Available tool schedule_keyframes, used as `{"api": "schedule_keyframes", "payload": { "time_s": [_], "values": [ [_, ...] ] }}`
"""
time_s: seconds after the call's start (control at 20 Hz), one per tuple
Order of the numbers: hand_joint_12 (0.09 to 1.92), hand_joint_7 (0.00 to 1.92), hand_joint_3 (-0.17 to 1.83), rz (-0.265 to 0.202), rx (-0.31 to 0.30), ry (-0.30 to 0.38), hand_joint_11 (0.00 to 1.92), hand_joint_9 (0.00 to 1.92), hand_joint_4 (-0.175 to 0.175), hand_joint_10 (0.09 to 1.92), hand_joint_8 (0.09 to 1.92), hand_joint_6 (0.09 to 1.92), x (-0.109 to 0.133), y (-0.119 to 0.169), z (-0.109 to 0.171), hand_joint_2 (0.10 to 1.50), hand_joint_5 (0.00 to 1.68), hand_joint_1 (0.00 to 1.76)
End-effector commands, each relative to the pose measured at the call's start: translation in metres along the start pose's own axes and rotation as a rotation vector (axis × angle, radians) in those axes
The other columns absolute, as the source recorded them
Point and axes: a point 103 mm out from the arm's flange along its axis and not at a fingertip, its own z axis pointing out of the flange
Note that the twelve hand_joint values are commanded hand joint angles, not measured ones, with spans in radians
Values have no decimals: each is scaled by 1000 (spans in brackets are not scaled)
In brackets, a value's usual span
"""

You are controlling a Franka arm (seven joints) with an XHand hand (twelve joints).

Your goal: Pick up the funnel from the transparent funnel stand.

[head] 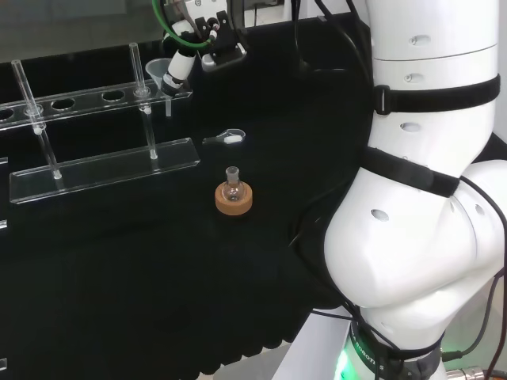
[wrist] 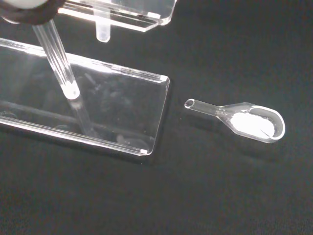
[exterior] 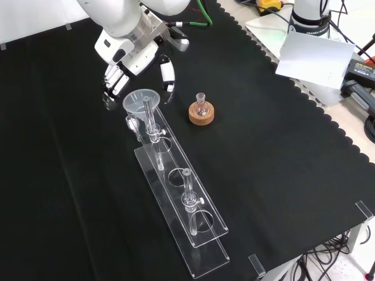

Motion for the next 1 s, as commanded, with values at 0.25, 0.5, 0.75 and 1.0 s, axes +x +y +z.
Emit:
{"api": "schedule_keyframes", "payload": {
  "time_s": [0.25,0.5,0.75,1.0],
  "values": [
    [1389,2,487,5,-18,-2,391,258,-24,813,716,87,29,9,-4,607,141,672],
    [1388,2,494,-18,-16,20,393,264,-25,808,720,87,10,7,-2,607,142,669],
    [1388,13,503,3,-6,1,395,296,-30,797,727,87,-2,6,1,605,158,666],
    [1379,90,524,3,-11,-9,402,402,-42,743,742,87,2,7,1,603,220,663]
  ]
}}
